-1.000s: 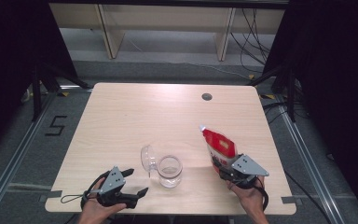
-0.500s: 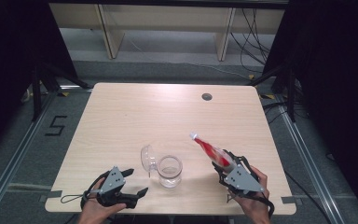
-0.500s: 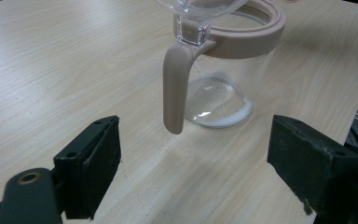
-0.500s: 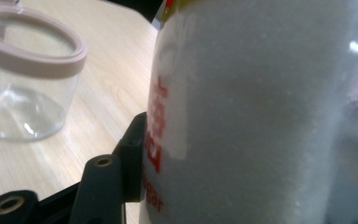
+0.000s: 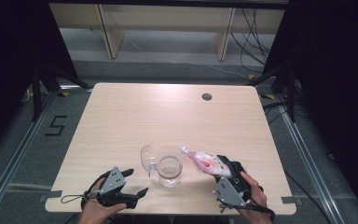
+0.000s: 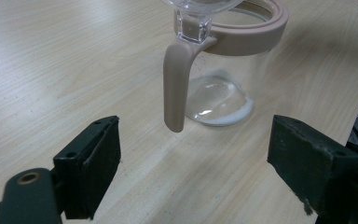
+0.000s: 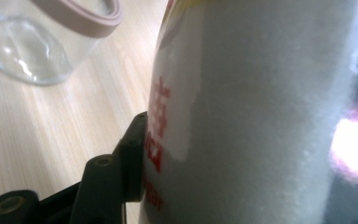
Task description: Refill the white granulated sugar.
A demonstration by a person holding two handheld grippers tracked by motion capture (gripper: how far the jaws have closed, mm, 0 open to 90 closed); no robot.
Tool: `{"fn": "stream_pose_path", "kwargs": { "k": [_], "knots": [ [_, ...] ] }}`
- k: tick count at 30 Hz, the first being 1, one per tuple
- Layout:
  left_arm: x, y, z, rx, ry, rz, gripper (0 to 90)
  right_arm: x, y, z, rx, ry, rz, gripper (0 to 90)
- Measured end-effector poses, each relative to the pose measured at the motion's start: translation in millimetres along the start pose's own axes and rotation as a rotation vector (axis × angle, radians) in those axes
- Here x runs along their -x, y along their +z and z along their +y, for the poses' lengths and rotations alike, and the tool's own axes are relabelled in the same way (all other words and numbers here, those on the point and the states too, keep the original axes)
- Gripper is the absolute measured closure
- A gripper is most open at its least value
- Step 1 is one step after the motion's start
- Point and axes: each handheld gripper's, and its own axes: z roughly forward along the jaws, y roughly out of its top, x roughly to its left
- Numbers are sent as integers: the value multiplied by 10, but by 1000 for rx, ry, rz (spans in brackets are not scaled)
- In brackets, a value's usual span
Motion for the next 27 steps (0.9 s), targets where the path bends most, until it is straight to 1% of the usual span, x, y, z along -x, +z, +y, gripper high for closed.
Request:
{"fn": "stream_pose_path", "kwargs": {
  "k": [1, 2, 3, 5, 6, 7, 8, 9, 10, 11, 12, 13, 14, 15, 16, 17, 19, 21, 22, 23, 24, 25, 26, 27],
  "knots": [
    [0, 0, 0, 0, 0, 0, 168, 0, 0, 0, 0, 0, 0, 486],
    [-1, 0, 0, -1, 1, 1, 168, -28, -11, 14, -19, -3, -4, 486],
    [-17, 2, 4, 8, 20, -2, 167, -59, -14, 46, -42, -83, -18, 486],
    [-19, 3, 3, 12, 19, 1, 167, -76, -2, 59, -39, -126, -15, 486],
    [-26, -4, 7, 5, 21, 0, 167, -76, -2, 59, -39, -126, -15, 486],
    [-30, -6, 6, 3, 23, 2, 167, -106, -17, 91, -59, -175, -20, 487],
    [-27, -3, 5, 5, 22, 2, 167, -128, -13, 94, -74, -177, -20, 487],
    [-24, -3, 4, 4, 23, 5, 167, -130, -7, 106, -80, -230, -31, 487],
    [-24, -3, 4, 4, 23, 5, 167, -130, -7, 106, -80, -230, -31, 487],
    [-19, -1, 3, 4, 19, 3, 167, -148, -3, 116, -83, -245, -30, 488],
    [-19, 1, 3, 4, 20, 3, 167, -165, -3, 130, -84, -266, -26, 488],
    [-8, 1, -1, -1, 4, 9, 167, -198, -7, 158, -94, -301, -34, 488],
    [-25, -2, 3, -5, 27, 10, 167, -198, 0, 169, -86, -335, -30, 488],
    [-27, 4, 0, 2, 24, 5, 167, -205, -6, 188, -94, -366, -43, 489],
    [-27, 4, 0, 2, 24, 5, 167, -205, -6, 188, -94, -366, -43, 489],
    [-14, 7, -8, -1, -5, 7, 167, -218, 7, 209, -90, -423, -51, 489],
    [-13, 9, -9, -1, -6, 6, 167, -245, 13, 229, -102, -469, -64, 490],
    [-12, 16, -11, 1, -14, 2, 167, -254, 23, 256, -109, -530, -68, 491],
    [-13, 17, -12, 0, -13, 2, 167, -276, 20, 256, -126, -526, -72, 491],
    [-14, 16, -11, -2, -6, 5, 167, -280, 22, 266, -130, -540, -75, 491],
    [-29, 17, -7, -3, 19, 3, 167, -274, 26, 282, -122, -568, -83, 491],
    [-28, 19, -8, -3, 17, 1, 167, -271, 32, 294, -115, -598, -79, 491],
    [-36, 16, -4, -7, 30, 1, 167, -279, 32, 294, -116, -607, -85, 492],
    [-11, 25, -7, 7, 1, -4, 167, -288, 39, 296, -120, -622, -82, 493]
  ]
}}
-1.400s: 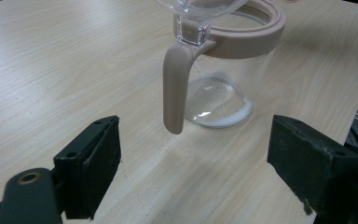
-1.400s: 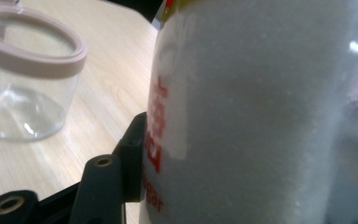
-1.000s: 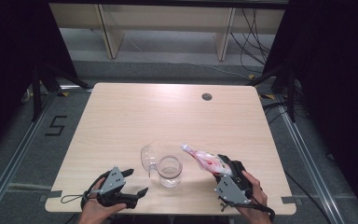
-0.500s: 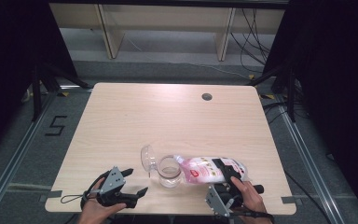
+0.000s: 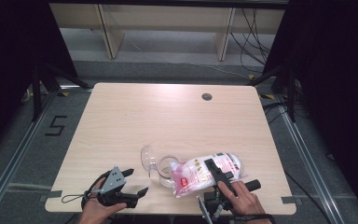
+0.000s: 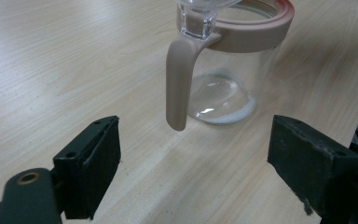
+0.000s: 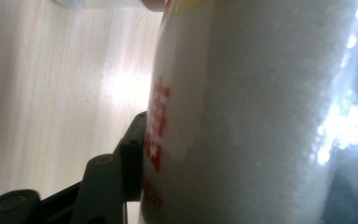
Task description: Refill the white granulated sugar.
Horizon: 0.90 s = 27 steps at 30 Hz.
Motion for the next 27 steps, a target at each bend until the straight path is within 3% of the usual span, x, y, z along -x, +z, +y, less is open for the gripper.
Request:
{"fn": "stream_pose_path", "kwargs": {
  "k": [1, 2, 3, 4, 5, 9, 10, 13, 15, 21, 22, 27],
  "knots": [
    [-5, -13, 8, -15, 16, 2, 167, 34, 24, 13, 27, -66, -22, 493],
    [-5, -12, 10, -9, 21, 1, 167, -5, 10, 17, -9, -24, -5, 493],
    [-5, -12, 10, -9, 21, 1, 167, -5, 10, 17, -9, -24, -5, 493],
    [-7, -15, 10, -10, 22, 2, 167, -1, 30, 25, 15, -54, -22, 494],
    [4, -12, 3, -13, -4, 6, 167, 18, 26, 33, 10, -81, -18, 495],
    [-9, -14, 6, -19, 17, 4, 167, 58, 46, 48, 21, -141, -45, 496],
    [4, -13, 2, -17, -2, 7, 167, 32, 43, 41, 8, -106, -37, 497],
    [2, -14, 4, -18, 2, 5, 167, 31, 42, 40, -4, -115, -48, 497],
    [-7, -6, 6, -13, 13, 5, 167, 51, 42, 44, -1, -157, -56, 498],
    [-15, -11, 6, -13, 20, 7, 167, 54, 35, 32, 3, -146, -60, 501],
    [-16, -12, 5, -14, 20, 7, 167, 75, 41, 35, 15, -178, -62, 501],
    [-18, -8, 3, -14, 21, 7, 167, 94, 24, 31, 6, -196, -73, 502]
  ]
}}
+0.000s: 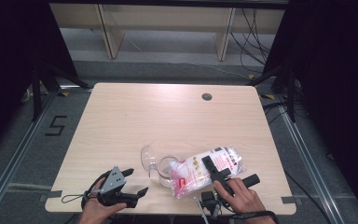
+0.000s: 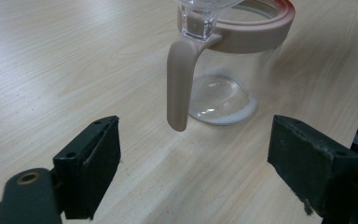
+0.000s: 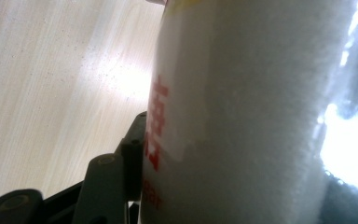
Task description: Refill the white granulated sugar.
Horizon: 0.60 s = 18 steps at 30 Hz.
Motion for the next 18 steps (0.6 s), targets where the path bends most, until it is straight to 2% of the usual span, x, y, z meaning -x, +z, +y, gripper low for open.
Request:
{"fn": "stream_pose_path", "kwargs": {
  "k": [1, 2, 4, 6, 7, 8, 9, 10, 11, 14, 15, 17, 18],
  "knots": [
    [10, -3, -4, -4, -21, 8, 167, -14, -12, -4, -15, 11, 3, 502],
    [9, -2, -5, -3, -24, 7, 167, -11, -12, -3, -16, 9, 4, 502],
    [-6, -4, -3, -4, -7, 7, 167, -11, -16, -8, -16, 8, 1, 503],
    [-6, -3, -5, -3, -10, 7, 167, -8, -18, -6, -17, 2, 2, 503],
    [-6, -2, -6, -3, -12, 6, 166, -1, -17, -3, -18, -13, 8, 504],
    [-6, -2, -6, -5, -12, 7, 167, 19, -8, 1, -8, -50, -3, 504],
    [4, 0, -11, -6, -32, 10, 167, 23, -1, 6, -8, -64, -4, 505],
    [4, 0, -11, -6, -32, 10, 167, 23, -1, 6, -8, -64, -4, 505],
    [4, 7, -17, 0, -45, -1, 167, 22, -4, 2, -12, -33, 1, 505],
    [3, 8, -17, 7, -51, -1, 167, 35, 8, 6, -7, -40, 0, 506],
    [-17, -7, -9, -5, -15, 10, 167, 34, 9, 8, -5, -40, 0, 506],
    [-9, -7, -12, -7, -26, 8, 166, 32, 4, 9, -2, -37, -3, 506],
    [-2, 2, -17, -1, -45, 0, 167, 31, 12, 12, 5, -41, -3, 507]
  ]
}}
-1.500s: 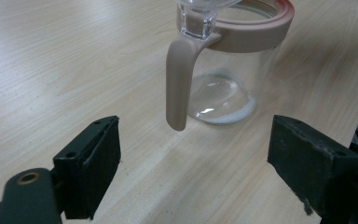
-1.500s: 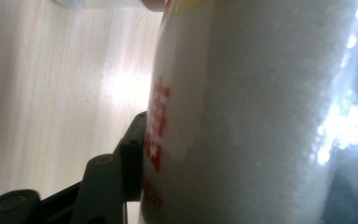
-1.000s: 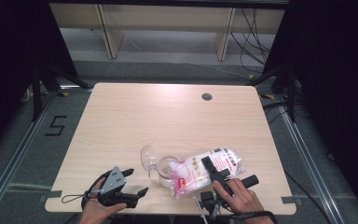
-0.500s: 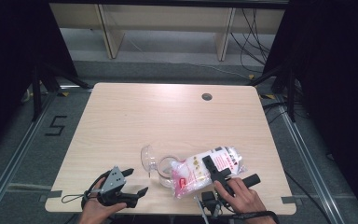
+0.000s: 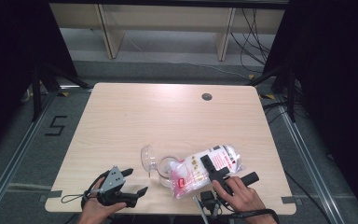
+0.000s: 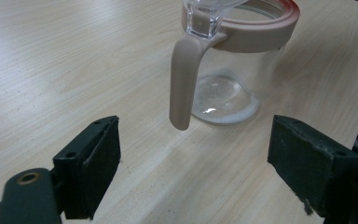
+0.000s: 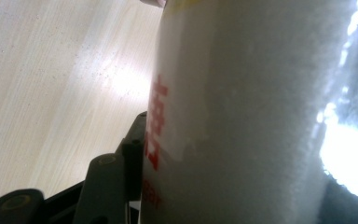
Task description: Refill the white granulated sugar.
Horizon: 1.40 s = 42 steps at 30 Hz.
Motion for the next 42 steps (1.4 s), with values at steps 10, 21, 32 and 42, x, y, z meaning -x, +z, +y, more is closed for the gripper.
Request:
{"fn": "stream_pose_path", "kwargs": {
  "k": [10, 21, 32, 42],
  "knots": [
    [-16, -9, 8, -2, 34, 12, 167, -48, -15, 5, -8, 13, -6, 508],
    [-14, -6, 7, 4, 37, 9, 166, -32, -30, 14, 1, -9, -32, 511],
    [-8, 11, 1, 13, 35, 8, 167, -25, -53, 4, -14, -16, -44, 512],
    [4, 6, -2, 4, 6, 15, 167, -19, -40, 11, -3, -37, -39, 514]
  ]
}}
